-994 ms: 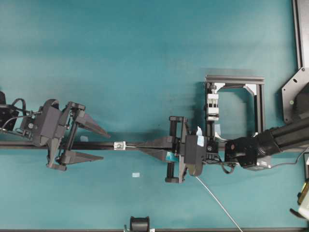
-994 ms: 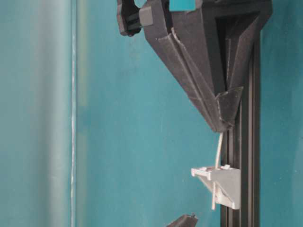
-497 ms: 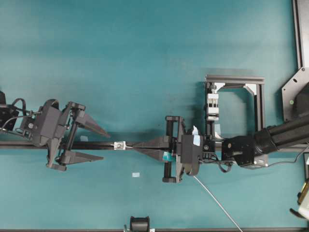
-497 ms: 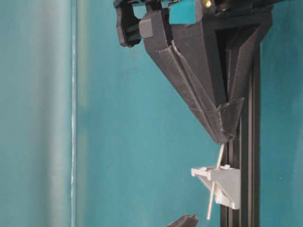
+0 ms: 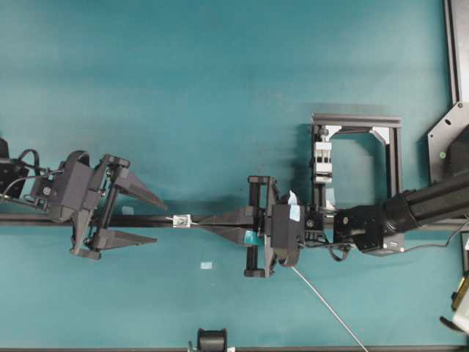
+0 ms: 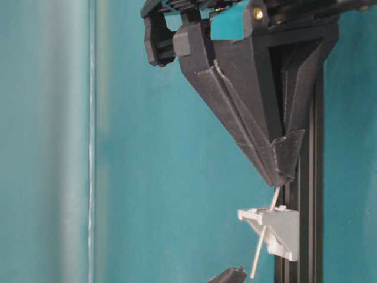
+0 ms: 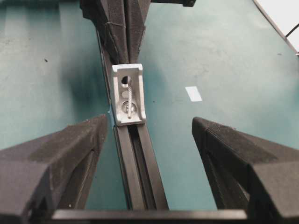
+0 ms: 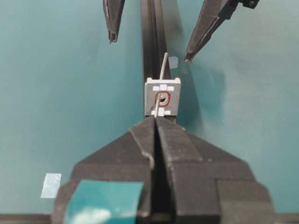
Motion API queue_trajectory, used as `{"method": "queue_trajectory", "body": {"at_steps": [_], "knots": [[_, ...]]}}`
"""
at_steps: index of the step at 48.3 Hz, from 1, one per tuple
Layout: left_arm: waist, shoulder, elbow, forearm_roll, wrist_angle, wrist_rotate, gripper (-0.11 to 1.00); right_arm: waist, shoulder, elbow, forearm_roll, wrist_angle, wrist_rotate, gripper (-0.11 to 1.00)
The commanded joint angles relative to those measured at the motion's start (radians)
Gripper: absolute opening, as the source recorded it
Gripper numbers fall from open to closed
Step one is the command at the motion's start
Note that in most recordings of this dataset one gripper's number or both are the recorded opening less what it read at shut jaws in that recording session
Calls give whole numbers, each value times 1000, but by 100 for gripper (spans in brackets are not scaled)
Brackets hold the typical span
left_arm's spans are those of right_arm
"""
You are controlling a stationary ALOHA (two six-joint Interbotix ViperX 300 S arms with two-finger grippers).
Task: Insert the wire into the hole on the left side and pull it with the left arm.
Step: 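Push the wire tip through the bracket hole with the right gripper, then move the left gripper right and close it on the protruding wire tip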
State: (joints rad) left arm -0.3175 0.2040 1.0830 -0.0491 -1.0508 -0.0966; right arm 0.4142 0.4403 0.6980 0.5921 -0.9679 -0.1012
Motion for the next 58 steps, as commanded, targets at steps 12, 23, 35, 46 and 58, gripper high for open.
{"method": "queue_trajectory", "body": {"at_steps": [12, 23, 35, 46, 58], "knots": [[-5, -9, -11, -2, -3, 2, 91, -20, -11, -18, 0, -3, -12, 1], [-5, -9, -11, 2, -5, 2, 91, -21, -17, -25, 0, -3, -29, 1], [-5, -9, -11, 2, -2, 2, 91, -20, -38, -18, 0, -2, -34, 1], [-5, -9, -11, 2, 0, 2, 91, -20, -44, -25, 0, -3, -48, 1], [-5, -9, -14, -2, 8, 2, 91, -20, -44, -28, 0, -3, -48, 1]]}}
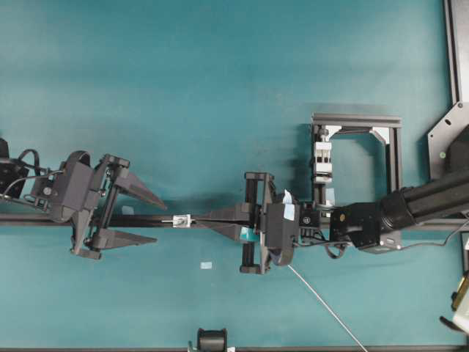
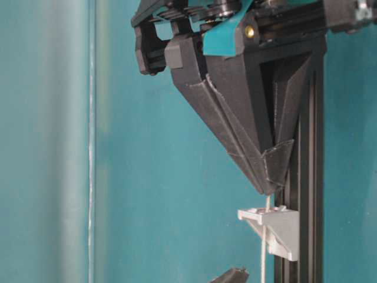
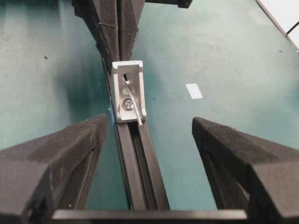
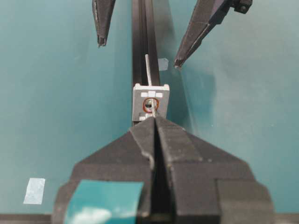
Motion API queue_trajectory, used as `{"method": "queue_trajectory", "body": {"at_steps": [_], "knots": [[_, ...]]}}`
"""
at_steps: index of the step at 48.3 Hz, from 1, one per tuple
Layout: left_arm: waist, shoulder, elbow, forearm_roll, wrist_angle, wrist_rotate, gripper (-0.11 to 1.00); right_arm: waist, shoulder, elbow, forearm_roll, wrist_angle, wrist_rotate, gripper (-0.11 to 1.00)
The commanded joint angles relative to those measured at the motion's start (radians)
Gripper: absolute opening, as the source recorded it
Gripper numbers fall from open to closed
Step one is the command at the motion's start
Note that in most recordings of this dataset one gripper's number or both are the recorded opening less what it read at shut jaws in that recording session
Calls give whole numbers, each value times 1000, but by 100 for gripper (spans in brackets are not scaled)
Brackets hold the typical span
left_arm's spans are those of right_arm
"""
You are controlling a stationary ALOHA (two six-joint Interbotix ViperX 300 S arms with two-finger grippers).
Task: Insert the wire into the hole on the left side and pull it with the left arm.
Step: 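Move the left gripper right and close it on the protruding wire tip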
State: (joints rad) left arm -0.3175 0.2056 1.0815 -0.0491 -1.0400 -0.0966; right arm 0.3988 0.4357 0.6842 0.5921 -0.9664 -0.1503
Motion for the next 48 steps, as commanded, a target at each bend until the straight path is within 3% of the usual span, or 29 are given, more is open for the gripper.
{"method": "queue_trajectory", "body": {"at_steps": [1, 19, 32, 44, 48], "knots": [[-5, -11, -14, -2, -3, 2, 91, -6, -40, -14, 0, -3, 2, 1], [-2, -9, -69, -6, 115, -31, 89, -5, -40, -15, 0, -5, 2, 1], [2, -17, -80, -6, 143, -34, 59, -5, -40, -14, 0, -5, 2, 1], [14, -17, -86, -6, 143, -34, 54, -5, -40, -14, 0, -2, 2, 1], [21, -17, -89, -6, 143, -34, 42, -6, -40, -14, -2, -2, 2, 1]]}}
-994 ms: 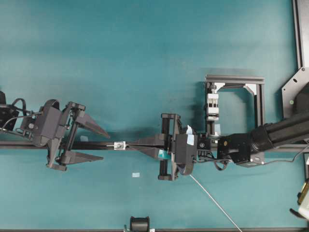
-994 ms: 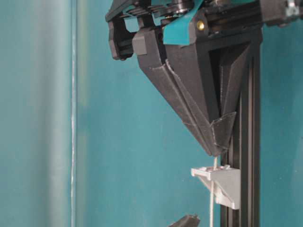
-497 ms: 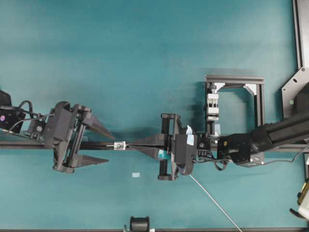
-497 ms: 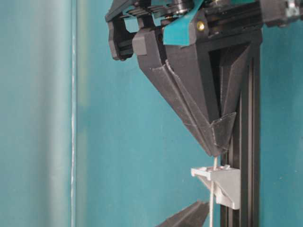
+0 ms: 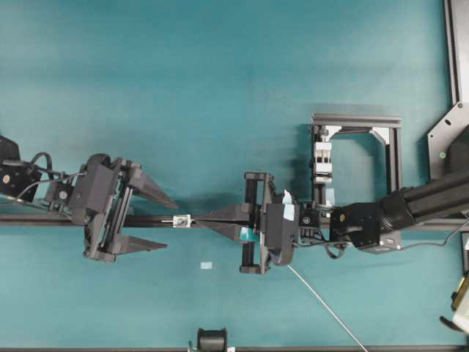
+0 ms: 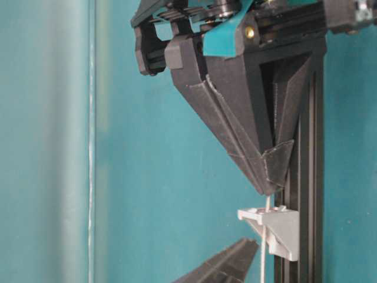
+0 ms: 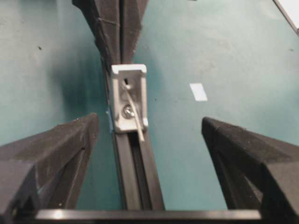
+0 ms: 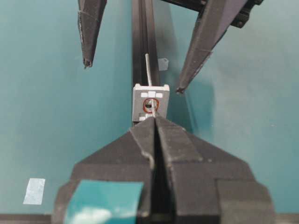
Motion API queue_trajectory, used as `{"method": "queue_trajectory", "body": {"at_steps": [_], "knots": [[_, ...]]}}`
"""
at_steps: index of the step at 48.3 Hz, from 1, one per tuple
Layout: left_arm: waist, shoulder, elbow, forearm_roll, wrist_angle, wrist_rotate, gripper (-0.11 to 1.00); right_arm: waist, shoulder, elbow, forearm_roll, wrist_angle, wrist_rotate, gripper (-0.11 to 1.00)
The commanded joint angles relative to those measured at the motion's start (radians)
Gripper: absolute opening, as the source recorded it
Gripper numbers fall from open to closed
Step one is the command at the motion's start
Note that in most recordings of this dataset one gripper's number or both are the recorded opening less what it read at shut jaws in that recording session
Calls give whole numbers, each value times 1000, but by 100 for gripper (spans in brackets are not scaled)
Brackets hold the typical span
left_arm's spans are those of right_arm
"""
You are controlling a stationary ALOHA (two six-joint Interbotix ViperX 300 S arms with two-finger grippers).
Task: Insert the wire into the hole on the left side and pull it with the left arm.
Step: 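Move the left gripper right and close it on the protruding wire tip, then open the right gripper and pull the wire leftward with the left gripper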
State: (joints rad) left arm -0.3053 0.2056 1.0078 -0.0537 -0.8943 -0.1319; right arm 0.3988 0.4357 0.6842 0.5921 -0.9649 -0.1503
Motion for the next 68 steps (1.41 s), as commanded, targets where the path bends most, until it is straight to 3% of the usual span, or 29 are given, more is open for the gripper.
{"method": "queue_trajectory", "body": {"at_steps": [1, 8, 15, 54, 59, 68], "knots": [[11, -17, -15, -2, -3, 2, 37, -5, -40, -14, -2, -3, 2, 1], [14, -20, -15, -2, -3, 2, 5, -5, -40, -14, -2, 2, 5, 1], [14, -17, -11, -2, 0, 2, -9, -5, -40, -15, 0, 5, 5, 1], [9, -25, -3, 0, 5, 3, -10, -5, -57, -20, 0, 80, 11, 1], [9, -29, 3, 0, 9, 3, -10, -6, -72, -12, 0, 84, 9, 18], [9, -41, 14, 0, 26, 5, -10, -5, -94, 2, 0, 87, 9, 69]]}}
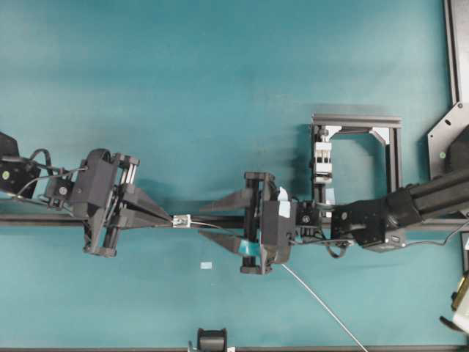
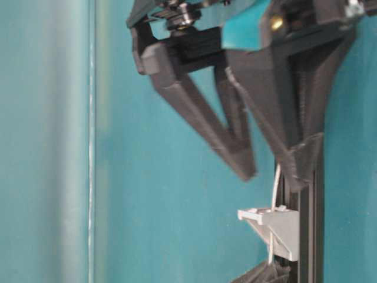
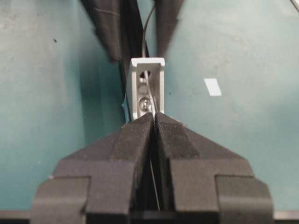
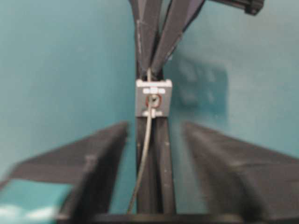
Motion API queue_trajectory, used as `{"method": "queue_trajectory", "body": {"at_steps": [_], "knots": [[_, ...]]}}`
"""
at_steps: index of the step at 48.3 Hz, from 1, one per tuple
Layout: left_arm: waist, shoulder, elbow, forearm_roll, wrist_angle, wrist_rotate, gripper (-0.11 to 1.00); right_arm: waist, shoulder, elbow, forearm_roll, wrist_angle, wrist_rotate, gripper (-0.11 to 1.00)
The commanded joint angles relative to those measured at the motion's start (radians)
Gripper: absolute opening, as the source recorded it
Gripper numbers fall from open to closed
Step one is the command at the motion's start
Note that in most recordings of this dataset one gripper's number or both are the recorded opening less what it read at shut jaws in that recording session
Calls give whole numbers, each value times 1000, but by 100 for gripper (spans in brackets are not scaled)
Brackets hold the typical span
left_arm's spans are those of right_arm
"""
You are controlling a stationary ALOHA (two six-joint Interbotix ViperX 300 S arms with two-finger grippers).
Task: Insert the wire into the hole on the left side and pull it with the left arm.
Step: 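Open the right gripper and pull the wire leftward with the left gripper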
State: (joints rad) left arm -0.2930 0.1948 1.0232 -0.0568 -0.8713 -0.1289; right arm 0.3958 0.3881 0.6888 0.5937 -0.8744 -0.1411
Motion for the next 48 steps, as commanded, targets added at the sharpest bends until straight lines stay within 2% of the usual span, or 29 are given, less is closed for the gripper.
{"method": "queue_trajectory", "body": {"at_steps": [1, 4, 21, 30, 48], "knots": [[-5, -34, 2, 3, 5, 2, -10, -2, -48, -2, -2, -3, 0, 70], [-3, -44, 11, 3, 17, 2, -10, -3, -54, 2, -2, -3, 0, 67], [-12, -189, 132, 3, 69, 2, -10, -2, -72, 9, -3, 29, -3, 67], [-58, -281, 198, 3, 114, -2, -10, -2, -72, 11, -2, 29, -3, 67], [-86, -399, 259, 3, 232, 0, -10, -2, -72, 9, -2, 29, 0, 67]]}}
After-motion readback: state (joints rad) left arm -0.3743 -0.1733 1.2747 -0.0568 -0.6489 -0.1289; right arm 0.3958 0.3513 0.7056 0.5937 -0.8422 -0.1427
